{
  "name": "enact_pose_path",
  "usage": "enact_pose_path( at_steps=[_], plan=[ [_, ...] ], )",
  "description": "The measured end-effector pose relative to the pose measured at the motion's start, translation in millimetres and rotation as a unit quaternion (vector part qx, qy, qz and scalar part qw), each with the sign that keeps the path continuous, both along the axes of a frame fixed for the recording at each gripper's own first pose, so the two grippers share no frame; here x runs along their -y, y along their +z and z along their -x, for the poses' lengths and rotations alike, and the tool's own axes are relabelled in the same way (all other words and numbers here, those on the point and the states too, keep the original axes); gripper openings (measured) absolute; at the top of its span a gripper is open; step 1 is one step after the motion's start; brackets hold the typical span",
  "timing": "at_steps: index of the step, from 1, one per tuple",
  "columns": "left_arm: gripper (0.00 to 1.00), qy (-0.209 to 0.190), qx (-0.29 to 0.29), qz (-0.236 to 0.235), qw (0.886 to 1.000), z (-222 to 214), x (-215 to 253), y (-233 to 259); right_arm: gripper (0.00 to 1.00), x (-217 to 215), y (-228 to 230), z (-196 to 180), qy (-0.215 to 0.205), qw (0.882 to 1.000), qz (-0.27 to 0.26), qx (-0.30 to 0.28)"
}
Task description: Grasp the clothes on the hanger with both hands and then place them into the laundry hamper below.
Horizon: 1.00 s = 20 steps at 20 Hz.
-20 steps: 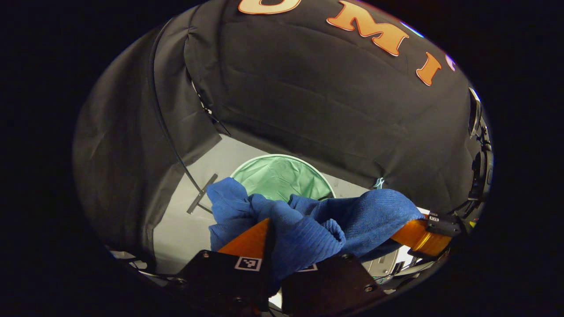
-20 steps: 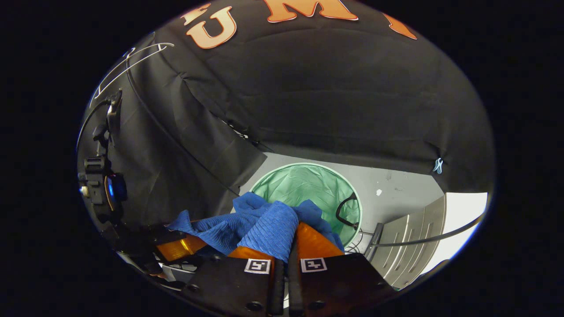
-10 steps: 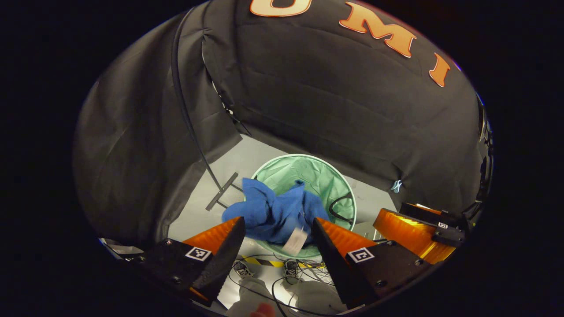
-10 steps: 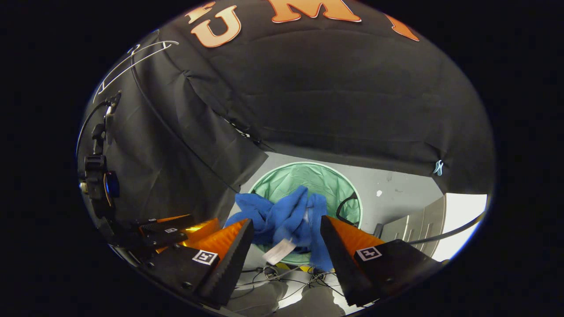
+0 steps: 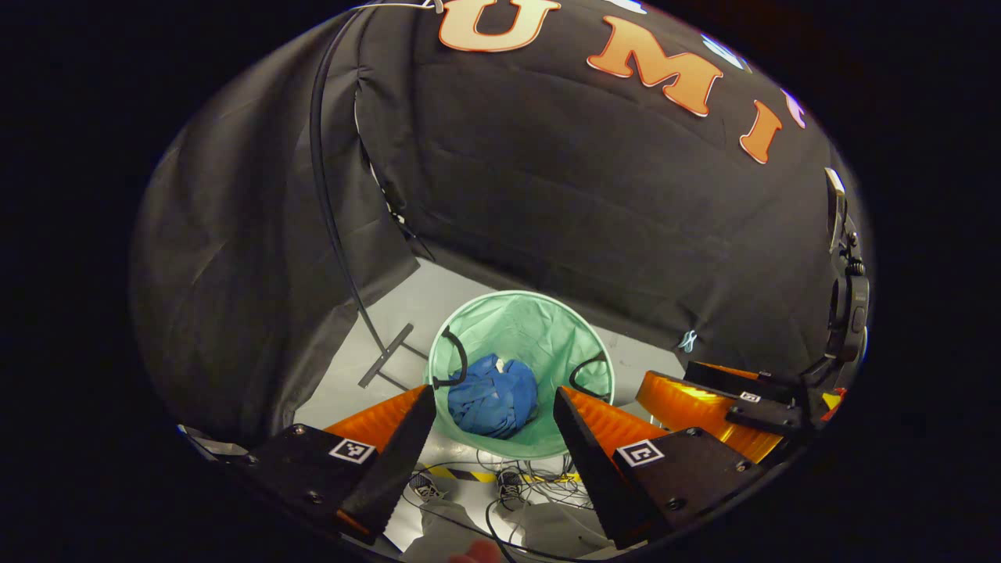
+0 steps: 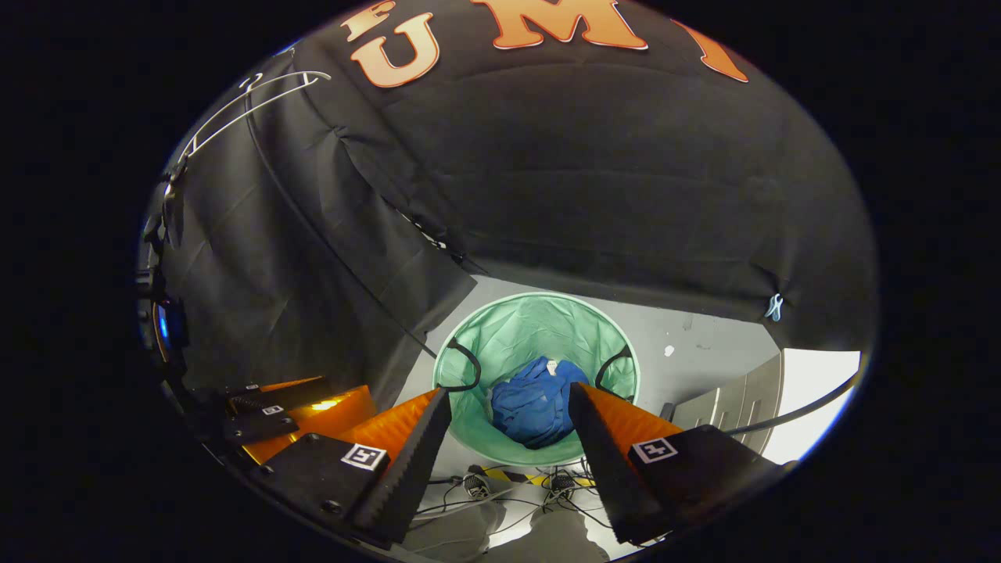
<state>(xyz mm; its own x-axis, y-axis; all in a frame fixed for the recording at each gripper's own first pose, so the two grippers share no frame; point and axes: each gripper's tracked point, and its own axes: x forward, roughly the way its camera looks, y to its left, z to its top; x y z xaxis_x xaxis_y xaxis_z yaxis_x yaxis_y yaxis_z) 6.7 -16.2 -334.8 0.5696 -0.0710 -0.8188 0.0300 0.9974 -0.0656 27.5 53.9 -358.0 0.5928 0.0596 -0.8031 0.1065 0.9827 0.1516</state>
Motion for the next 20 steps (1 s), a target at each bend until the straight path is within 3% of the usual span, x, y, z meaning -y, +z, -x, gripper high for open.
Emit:
enact_pose_path(
  at_steps=[6, 12, 20],
  plan=[
    [0.97, 0.003, 0.079, 0.011, 0.997, -15, -3, 68, 0.99, -4, 39, -7, 0.008, 0.998, 0.014, 0.063],
    [0.96, 0.01, 0.172, -0.001, 0.985, -29, -16, 136, 0.98, -2, 89, -14, 0.005, 0.992, 0.016, 0.126],
    [0.96, 0.011, 0.286, 0.004, 0.958, -40, -12, 230, 0.98, 11, 202, -24, 0.001, 0.969, 0.048, 0.244]
  ],
)
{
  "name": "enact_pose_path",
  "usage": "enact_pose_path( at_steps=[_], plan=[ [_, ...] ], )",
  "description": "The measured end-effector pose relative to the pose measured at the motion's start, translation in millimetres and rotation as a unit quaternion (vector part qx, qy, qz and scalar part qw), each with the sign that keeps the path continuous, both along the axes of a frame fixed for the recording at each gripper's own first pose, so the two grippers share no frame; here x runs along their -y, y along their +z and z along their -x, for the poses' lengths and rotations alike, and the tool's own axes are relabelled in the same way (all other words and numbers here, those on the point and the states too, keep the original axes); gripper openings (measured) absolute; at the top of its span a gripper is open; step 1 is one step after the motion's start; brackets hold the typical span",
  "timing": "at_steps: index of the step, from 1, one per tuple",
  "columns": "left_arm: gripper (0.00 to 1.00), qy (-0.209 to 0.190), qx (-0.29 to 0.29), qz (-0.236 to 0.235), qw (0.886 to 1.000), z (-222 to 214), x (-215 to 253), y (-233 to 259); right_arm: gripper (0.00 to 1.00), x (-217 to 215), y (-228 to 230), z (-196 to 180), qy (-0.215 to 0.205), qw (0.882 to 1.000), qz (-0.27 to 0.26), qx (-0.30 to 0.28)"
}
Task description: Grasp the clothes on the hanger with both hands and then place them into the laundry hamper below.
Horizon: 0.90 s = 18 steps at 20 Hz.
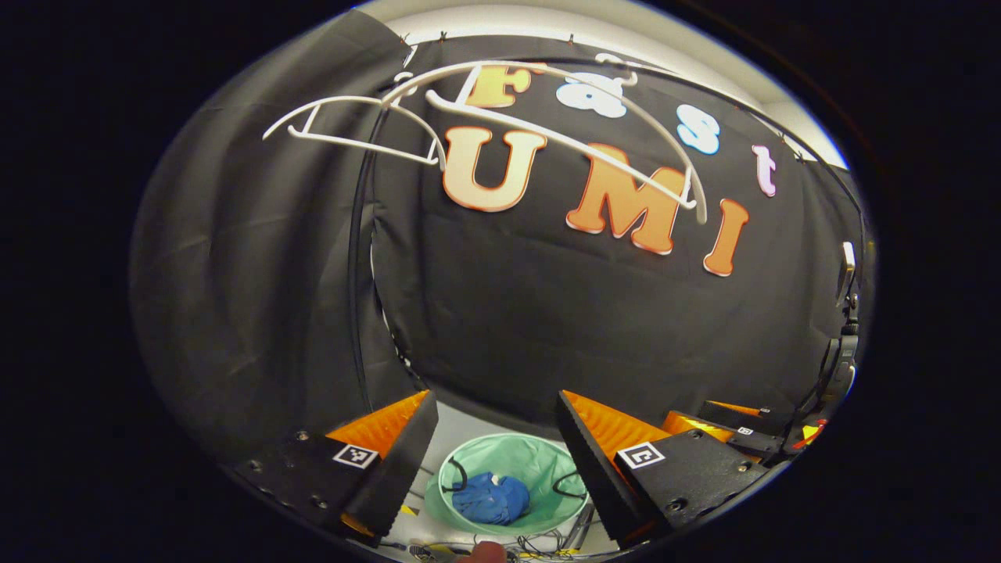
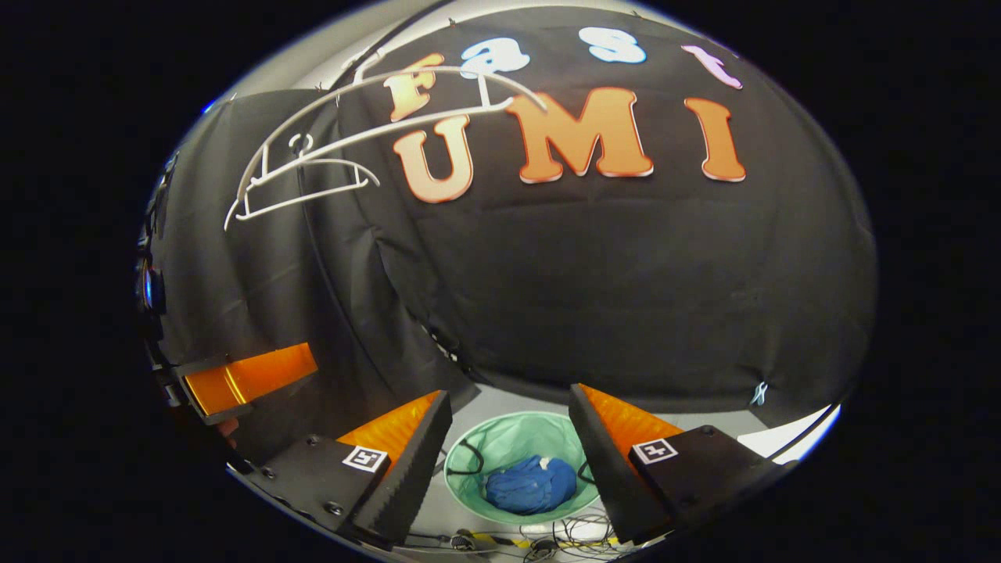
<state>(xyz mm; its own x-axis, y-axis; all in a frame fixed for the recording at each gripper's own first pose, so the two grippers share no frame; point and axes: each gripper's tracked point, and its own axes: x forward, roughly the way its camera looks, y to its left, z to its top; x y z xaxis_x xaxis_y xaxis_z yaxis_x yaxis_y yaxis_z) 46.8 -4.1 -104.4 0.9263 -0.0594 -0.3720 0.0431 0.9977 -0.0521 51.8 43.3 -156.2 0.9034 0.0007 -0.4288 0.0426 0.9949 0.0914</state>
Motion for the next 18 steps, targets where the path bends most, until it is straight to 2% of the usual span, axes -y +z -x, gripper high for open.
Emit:
enact_pose_path(
  at_steps=[3, 7, 9, 11, 12, 13, 15, 16, 17, 18],
  plan=[
    [0.97, 0.0, 0.05, 0.006, 0.999, -2, 3, 38, 0.98, 3, 35, -1, 0.007, 0.999, 0.015, 0.033],
    [0.92, 0.0, 0.085, 0.023, 0.996, -4, 5, 73, 0.98, 9, 74, -4, 0.009, 0.997, 0.03, 0.075],
    [0.95, -0.003, 0.1, 0.019, 0.995, -3, 5, 87, 0.98, 9, 85, 0, 0.012, 0.996, 0.027, 0.084],
    [0.92, 0.002, 0.118, 0.007, 0.993, -3, -3, 102, 1.0, 10, 103, 2, 0.011, 0.994, 0.029, 0.105],
    [0.92, 0.006, 0.127, 0.003, 0.992, -2, -6, 110, 0.89, 11, 112, 5, 0.009, 0.993, 0.031, 0.117],
    [0.92, 0.011, 0.135, 0.001, 0.991, 0, -10, 116, 0.98, 13, 122, 6, 0.007, 0.991, 0.034, 0.13],
    [0.92, 0.018, 0.149, 0.0, 0.989, 3, -14, 131, 0.98, 17, 139, 7, 0.003, 0.987, 0.039, 0.153],
    [0.92, 0.021, 0.154, 0.001, 0.988, 5, -16, 137, 0.89, 18, 148, 8, 0.002, 0.986, 0.042, 0.162],
    [0.95, 0.024, 0.159, 0.004, 0.987, 5, -18, 142, 0.89, 19, 157, 9, 0.002, 0.984, 0.042, 0.175],
    [0.92, 0.025, 0.165, 0.007, 0.986, 6, -19, 148, 0.98, 21, 166, 10, 0.002, 0.981, 0.043, 0.187]
  ],
)
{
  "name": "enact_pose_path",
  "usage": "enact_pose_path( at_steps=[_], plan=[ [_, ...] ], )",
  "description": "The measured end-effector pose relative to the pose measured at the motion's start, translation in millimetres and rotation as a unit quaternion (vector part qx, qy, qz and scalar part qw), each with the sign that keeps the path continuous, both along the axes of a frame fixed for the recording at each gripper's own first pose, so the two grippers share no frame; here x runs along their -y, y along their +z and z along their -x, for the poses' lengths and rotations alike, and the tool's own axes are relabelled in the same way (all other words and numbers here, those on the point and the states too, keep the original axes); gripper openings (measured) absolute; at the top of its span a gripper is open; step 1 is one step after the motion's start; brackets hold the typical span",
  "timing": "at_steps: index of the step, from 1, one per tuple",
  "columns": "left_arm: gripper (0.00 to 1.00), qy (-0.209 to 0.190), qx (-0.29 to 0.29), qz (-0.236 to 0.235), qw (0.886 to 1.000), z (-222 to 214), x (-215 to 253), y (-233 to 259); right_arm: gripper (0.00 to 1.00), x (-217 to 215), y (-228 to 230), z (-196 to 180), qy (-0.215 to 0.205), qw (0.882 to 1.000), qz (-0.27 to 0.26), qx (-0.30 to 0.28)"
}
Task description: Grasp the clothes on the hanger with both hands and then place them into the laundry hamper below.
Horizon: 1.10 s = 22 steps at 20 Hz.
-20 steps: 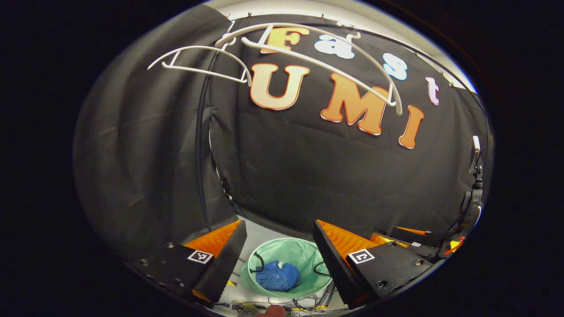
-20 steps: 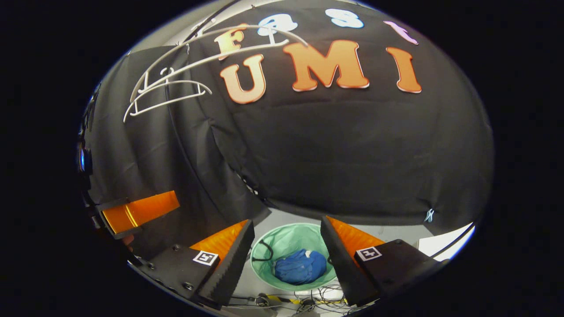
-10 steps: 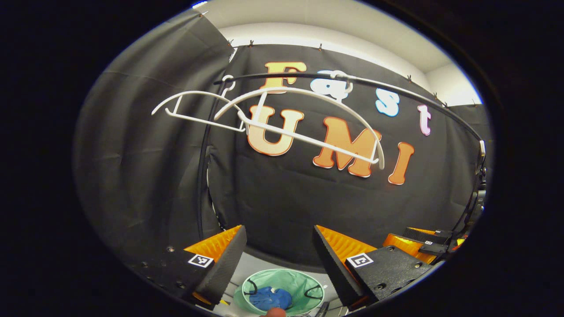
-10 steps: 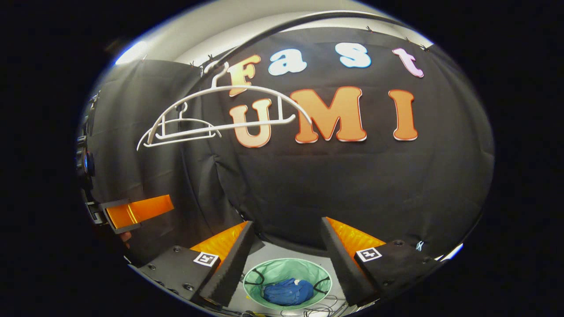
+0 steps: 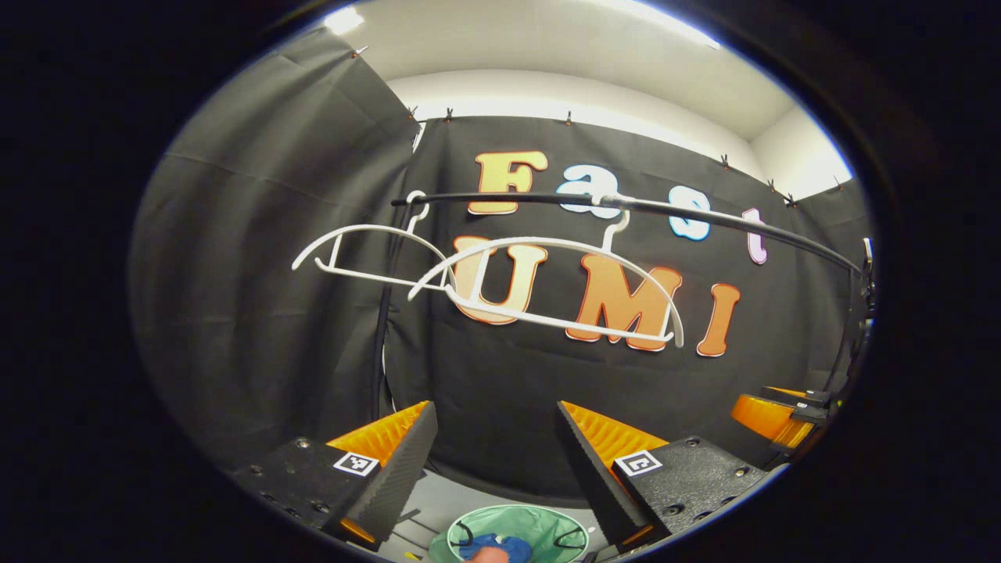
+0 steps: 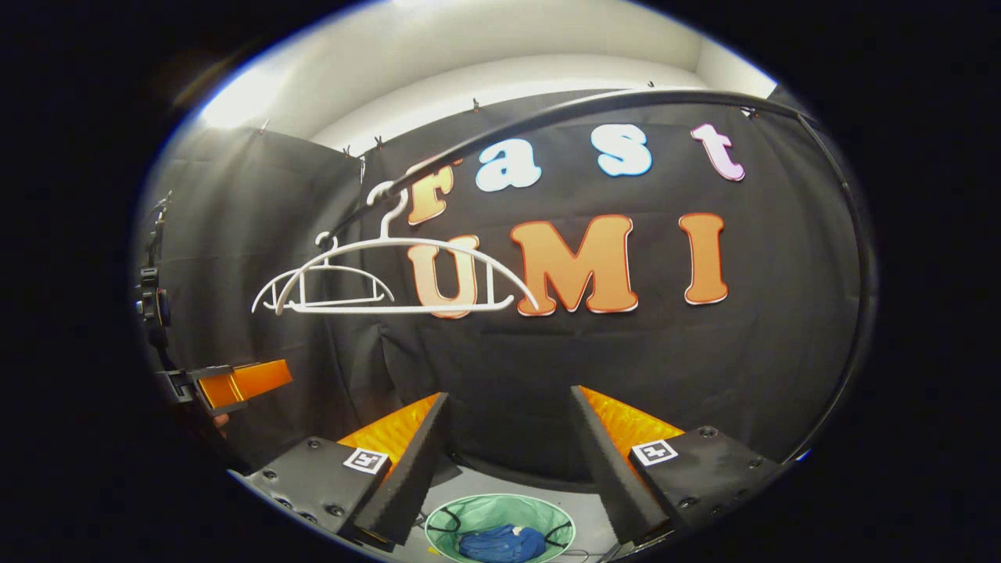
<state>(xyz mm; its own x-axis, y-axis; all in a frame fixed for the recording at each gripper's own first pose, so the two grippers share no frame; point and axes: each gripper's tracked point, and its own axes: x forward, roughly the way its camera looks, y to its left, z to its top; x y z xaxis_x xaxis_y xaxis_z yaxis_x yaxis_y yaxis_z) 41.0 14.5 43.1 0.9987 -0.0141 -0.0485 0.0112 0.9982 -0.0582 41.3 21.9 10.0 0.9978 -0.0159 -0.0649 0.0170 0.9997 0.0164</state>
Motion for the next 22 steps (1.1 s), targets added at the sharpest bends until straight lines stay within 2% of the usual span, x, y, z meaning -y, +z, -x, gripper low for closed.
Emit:
enact_pose_path(
  at_steps=[1, 3, 4, 5, 6, 9, 10, 13, 17, 18, 19, 20, 21, 22],
  plan=[
    [0.92, 0.001, 0.006, 0.002, 1.0, 1, -1, 5, 0.89, 2, 9, 2, -0.003, 1.0, 0.002, 0.014],
    [0.95, 0.006, 0.018, 0.001, 1.0, 3, -4, 14, 0.89, 8, 28, 8, -0.009, 0.999, 0.009, 0.04],
    [0.92, 0.008, 0.024, 0.003, 1.0, 5, -4, 19, 0.89, 11, 34, 11, -0.011, 0.999, 0.008, 0.05],
    [0.95, 0.006, 0.03, 0.004, 1.0, 6, -4, 23, 0.98, 12, 40, 12, -0.012, 0.998, 0.006, 0.059],
    [0.92, 0.007, 0.036, 0.005, 0.999, 6, -4, 28, 0.89, 13, 46, 15, -0.012, 0.998, 0.005, 0.066],
    [0.92, 0.012, 0.058, 0.008, 0.998, 7, -9, 43, 0.89, 23, 65, 31, -0.015, 0.996, 0.006, 0.085],
    [0.92, 0.011, 0.064, 0.01, 0.998, 8, -9, 48, 0.98, 24, 69, 33, -0.014, 0.996, 0.006, 0.091],
    [0.92, 0.005, 0.073, 0.012, 0.997, 7, -6, 54, 1.0, 26, 75, 40, -0.012, 0.994, 0.011, 0.106],
    [0.95, -0.001, 0.067, 0.009, 0.998, 9, -1, 51, 0.97, 28, 79, 46, -0.012, 0.993, 0.018, 0.116],
    [0.92, 0.001, 0.066, 0.005, 0.998, 10, -1, 51, 0.97, 31, 78, 47, -0.014, 0.993, 0.023, 0.112],
    [0.94, 0.005, 0.068, 0.002, 0.998, 11, -4, 53, 0.98, 32, 77, 48, -0.014, 0.994, 0.026, 0.108],
    [0.91, 0.005, 0.068, 0.0, 0.998, 12, -4, 54, 0.93, 34, 76, 49, -0.015, 0.994, 0.028, 0.105],
    [0.94, 0.004, 0.067, -0.001, 0.998, 14, -3, 54, 0.89, 35, 76, 51, -0.016, 0.994, 0.027, 0.104],
    [0.95, 0.005, 0.067, -0.002, 0.998, 15, -4, 55, 0.98, 37, 77, 52, -0.017, 0.994, 0.025, 0.104]
  ],
)
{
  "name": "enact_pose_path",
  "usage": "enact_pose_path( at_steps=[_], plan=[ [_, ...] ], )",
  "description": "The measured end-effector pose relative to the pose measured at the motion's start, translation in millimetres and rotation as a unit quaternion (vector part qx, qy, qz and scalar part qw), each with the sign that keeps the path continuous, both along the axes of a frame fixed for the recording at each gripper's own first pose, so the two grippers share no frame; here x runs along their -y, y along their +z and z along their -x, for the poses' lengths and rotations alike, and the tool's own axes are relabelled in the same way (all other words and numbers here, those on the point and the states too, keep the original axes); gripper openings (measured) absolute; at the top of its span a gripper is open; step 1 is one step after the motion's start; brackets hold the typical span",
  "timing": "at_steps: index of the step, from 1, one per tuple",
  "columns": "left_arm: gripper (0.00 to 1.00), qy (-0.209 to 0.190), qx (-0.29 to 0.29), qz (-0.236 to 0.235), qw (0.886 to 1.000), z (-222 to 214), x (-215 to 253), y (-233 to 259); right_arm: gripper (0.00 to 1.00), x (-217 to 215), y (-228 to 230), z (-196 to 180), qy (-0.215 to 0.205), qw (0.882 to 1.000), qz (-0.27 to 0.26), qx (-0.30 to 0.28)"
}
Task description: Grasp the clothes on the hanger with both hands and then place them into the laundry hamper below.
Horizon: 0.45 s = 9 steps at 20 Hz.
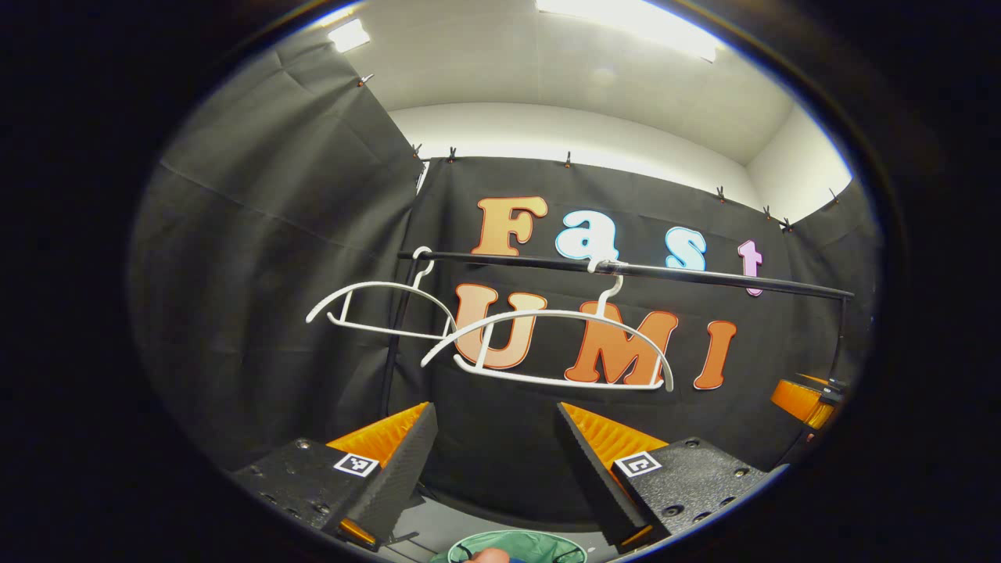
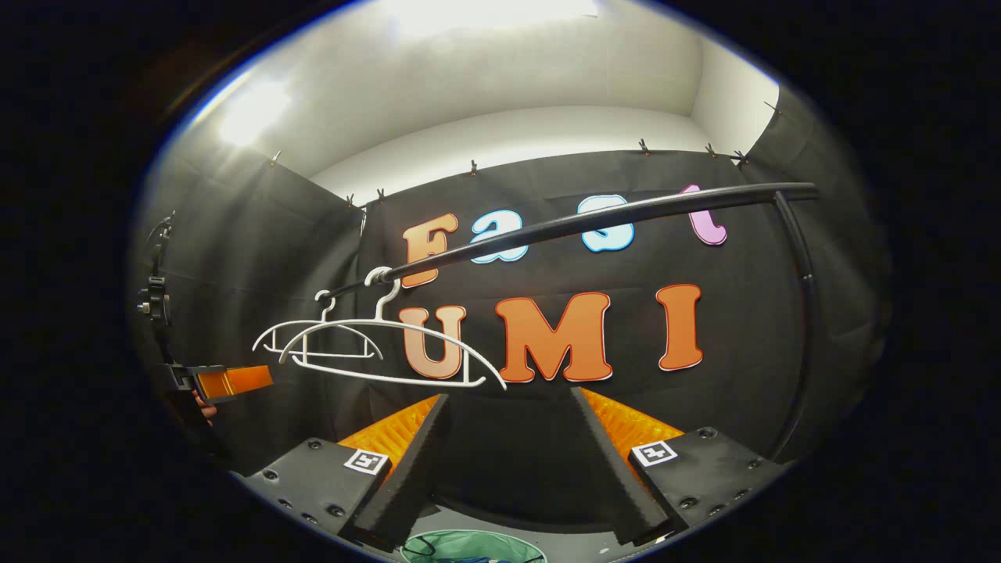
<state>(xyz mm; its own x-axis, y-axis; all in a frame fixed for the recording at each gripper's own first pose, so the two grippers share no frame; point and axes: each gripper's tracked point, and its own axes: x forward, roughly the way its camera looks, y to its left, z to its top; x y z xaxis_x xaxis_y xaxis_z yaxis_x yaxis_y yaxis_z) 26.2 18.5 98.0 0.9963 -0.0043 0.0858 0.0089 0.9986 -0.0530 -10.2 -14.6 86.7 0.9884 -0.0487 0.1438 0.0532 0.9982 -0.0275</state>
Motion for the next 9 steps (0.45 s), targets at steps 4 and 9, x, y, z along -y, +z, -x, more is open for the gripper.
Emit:
enact_pose_path(
  at_steps=[4, 9],
  plan=[
    [0.94, 0.001, 0.008, -0.001, 1.0, 3.8, -0.7, 6.8, 0.89, 3.5, 2.1, 2.0, -0.003, 1.0, -0.005, 0.005],
    [0.95, -0.003, 0.006, 0.003, 1.0, 5.9, 1.8, 6.9, 0.89, 4.9, 0.1, 5.1, 0.0, 1.0, -0.012, 0.006]
  ],
)
